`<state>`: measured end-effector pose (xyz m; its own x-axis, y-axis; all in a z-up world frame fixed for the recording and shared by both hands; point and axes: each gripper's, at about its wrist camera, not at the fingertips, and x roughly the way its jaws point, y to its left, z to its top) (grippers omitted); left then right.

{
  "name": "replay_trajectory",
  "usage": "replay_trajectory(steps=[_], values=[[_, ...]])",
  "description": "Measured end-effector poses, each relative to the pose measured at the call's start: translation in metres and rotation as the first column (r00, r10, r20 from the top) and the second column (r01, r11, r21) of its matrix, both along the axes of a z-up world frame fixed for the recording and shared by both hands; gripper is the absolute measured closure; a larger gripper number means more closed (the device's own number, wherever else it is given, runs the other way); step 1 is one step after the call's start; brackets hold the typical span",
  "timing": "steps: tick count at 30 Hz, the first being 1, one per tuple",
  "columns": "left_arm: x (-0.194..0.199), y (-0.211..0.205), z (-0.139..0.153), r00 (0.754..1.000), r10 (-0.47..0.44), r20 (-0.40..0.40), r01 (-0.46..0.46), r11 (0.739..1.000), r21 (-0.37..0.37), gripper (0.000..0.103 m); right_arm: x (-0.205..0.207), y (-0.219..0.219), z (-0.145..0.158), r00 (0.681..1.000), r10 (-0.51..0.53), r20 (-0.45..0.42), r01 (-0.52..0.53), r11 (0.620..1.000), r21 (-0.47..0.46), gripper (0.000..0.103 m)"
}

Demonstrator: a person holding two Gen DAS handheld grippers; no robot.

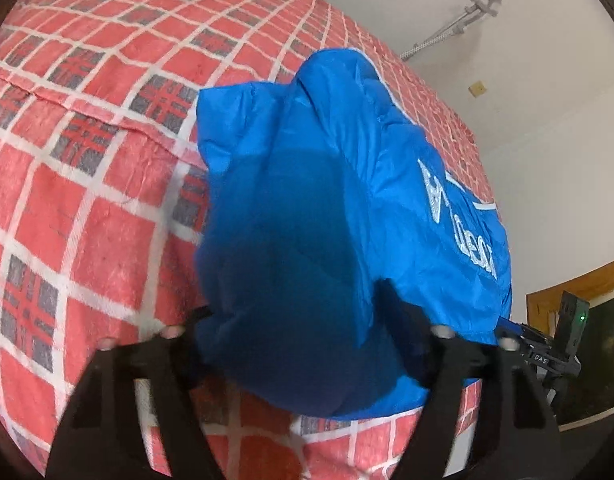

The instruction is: Fold large clothes

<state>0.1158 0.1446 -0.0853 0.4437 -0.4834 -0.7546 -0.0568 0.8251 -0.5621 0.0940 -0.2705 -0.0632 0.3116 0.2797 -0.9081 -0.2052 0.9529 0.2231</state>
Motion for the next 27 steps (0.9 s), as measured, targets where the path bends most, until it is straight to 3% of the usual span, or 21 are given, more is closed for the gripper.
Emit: replay_trajectory(steps=[2, 4, 6, 9, 12, 17, 21, 27], values=[[-0.005, 0.005, 0.003, 1.0, 0.014, 0.012, -0.014, 0.999, -0.045, 0.066, 0.0, -0.001, 0.0, 1.0, -0.003, -0.006, 0.003, 1.0, 0.009, 0.056], [-0.011, 0.007, 0.008, 0.999, 0.018, 0.029, -0.016, 0.998, -0.063, 0.072, 0.0, -0.001, 0.0, 1.0, -0.004, -0.007, 0.004, 1.0, 0.011, 0.056], [-0.014, 0.006, 0.007, 0.999, 0.016, 0.044, -0.014, 0.999, -0.048, 0.072, 0.001, -0.001, -0.001, 1.0, -0.005, -0.005, 0.005, 1.0, 0.014, 0.056], [-0.012, 0.015, -0.01, 1.0, 0.025, 0.014, -0.023, 0.992, -0.128, 0.072, 0.002, -0.001, -0.005, 1.0, -0.002, 0.003, 0.002, 1.0, 0.012, 0.056], [-0.014, 0.017, -0.017, 0.999, 0.035, 0.008, -0.033, 0.986, -0.161, 0.072, 0.003, 0.0, -0.009, 1.0, -0.003, 0.008, 0.003, 1.0, 0.006, 0.055], [-0.024, 0.002, 0.009, 0.996, 0.032, 0.086, -0.026, 0.997, -0.071, 0.078, 0.003, -0.01, 0.001, 1.0, -0.024, -0.011, 0.025, 0.999, 0.043, 0.055], [-0.034, -0.016, 0.049, 0.982, -0.004, 0.188, 0.004, 1.0, -0.004, 0.08, -0.005, -0.025, 0.029, 0.998, -0.042, 0.045, 0.04, 0.998, 0.041, 0.055], [-0.038, -0.085, 0.119, 0.933, -0.159, 0.323, 0.125, 0.985, 0.123, 0.08, -0.016, -0.046, 0.055, 0.991, -0.081, 0.104, 0.081, 0.997, 0.005, 0.051]])
